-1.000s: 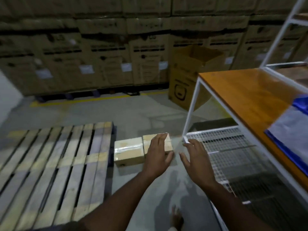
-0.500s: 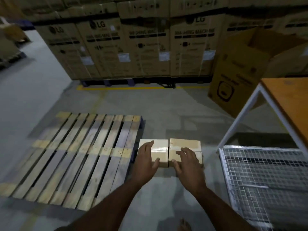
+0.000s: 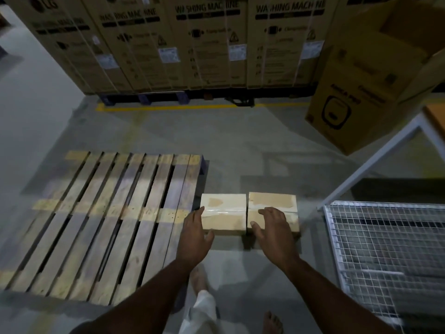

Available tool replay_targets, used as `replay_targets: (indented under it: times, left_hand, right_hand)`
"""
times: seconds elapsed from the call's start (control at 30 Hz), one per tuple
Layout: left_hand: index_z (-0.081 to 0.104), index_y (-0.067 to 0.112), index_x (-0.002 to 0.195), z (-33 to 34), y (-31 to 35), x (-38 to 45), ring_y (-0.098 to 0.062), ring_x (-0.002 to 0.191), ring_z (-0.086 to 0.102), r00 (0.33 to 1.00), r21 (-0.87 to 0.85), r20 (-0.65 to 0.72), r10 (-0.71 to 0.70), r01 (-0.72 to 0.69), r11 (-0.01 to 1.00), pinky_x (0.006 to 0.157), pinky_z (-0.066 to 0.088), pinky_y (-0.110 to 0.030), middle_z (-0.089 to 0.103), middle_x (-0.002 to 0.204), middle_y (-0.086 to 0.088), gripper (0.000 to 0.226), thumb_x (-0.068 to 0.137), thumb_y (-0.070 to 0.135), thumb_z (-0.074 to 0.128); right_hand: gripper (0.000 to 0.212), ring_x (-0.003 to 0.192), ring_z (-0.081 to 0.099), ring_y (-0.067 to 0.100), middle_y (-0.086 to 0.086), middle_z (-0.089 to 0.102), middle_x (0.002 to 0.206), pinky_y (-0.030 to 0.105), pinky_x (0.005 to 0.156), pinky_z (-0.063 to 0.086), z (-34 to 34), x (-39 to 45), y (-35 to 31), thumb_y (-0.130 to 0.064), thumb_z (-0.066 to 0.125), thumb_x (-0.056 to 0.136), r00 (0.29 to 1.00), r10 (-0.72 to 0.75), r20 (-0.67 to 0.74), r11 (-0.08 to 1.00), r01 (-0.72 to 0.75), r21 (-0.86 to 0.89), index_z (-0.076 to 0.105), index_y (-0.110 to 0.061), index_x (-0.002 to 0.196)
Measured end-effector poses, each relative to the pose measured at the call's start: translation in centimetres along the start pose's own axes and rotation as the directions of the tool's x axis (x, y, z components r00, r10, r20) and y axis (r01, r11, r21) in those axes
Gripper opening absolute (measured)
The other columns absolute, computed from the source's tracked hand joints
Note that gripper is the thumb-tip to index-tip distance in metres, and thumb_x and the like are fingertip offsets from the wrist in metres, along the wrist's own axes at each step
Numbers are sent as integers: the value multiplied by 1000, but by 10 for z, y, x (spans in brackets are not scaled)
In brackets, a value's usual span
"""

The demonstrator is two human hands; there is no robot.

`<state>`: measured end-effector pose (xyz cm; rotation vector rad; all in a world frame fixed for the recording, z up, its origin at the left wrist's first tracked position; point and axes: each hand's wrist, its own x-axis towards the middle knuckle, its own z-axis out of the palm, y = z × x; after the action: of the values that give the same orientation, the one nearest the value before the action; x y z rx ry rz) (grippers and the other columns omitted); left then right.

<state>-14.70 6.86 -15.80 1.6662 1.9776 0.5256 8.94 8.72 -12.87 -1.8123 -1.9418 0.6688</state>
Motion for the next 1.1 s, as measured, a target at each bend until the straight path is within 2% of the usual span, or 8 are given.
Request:
replay_targets:
  times: [0.13,0.27,0.33,0.57,0.73,0.93,1.03,1.1]
  left_hand:
    - [37,13,151,-8,-26,56,-23,135,42,1000,-44,14,0,1,999,109,37,-34,48,145,-8,72,89,23,73]
    - [37,11,151,-12,-59,110,-25,135,42,996,-39,84,21,-17,999,108,33,-31,48,145,-10,72,90,21,73]
    - [37,11,151,-10,-76,134,-26,134,43,993,-22,117,29,-26,999,109,36,-35,48,145,-11,72,89,21,73]
    - [37,11,152,28,-116,198,-26,136,44,978,4,209,-28,27,1000,112,38,-38,49,147,-10,72,91,26,71]
    - [37,21,151,97,-148,233,-20,133,48,966,-40,236,-103,116,992,108,47,-46,53,145,0,67,91,37,63]
    - [37,19,152,197,-214,266,-23,134,48,946,-14,257,-199,210,978,106,48,-47,52,147,-1,69,92,37,64]
    - [38,15,152,241,-253,276,-24,137,44,928,5,274,-253,262,965,111,41,-40,50,149,-4,64,96,33,62]
    - [41,13,150,267,-276,283,-23,137,42,915,-6,259,-309,322,947,106,35,-30,50,147,-4,60,97,27,64]
  right_hand:
    - [37,124,48,25,8,58,130,38,104,39,25,41,-15,-36,57,98,997,68,25,998,-67,-18,59,-13,127]
    - [35,119,49,26,9,59,125,40,98,43,58,78,-28,-36,58,98,989,146,27,988,-144,-55,59,-12,124]
    - [34,118,49,26,9,59,125,41,97,43,75,95,-32,-35,58,98,979,205,23,978,-204,-49,60,-12,123]
    - [40,120,47,22,7,58,127,31,100,36,141,138,-22,-35,57,99,952,288,107,957,-289,-4,55,-11,131]
    - [48,126,45,23,9,54,135,36,105,38,206,181,24,-36,54,100,924,348,161,933,-358,40,49,-9,139]
    - [55,130,43,27,13,51,141,39,109,38,312,219,115,-41,51,100,869,413,272,896,-441,47,45,-8,143]
    - [59,135,39,31,17,46,146,38,112,32,361,230,157,-39,51,101,826,464,319,865,-501,37,40,-3,147]
    - [62,139,36,31,17,43,150,39,114,31,390,238,180,-41,50,101,803,489,340,848,-529,27,37,-3,149]
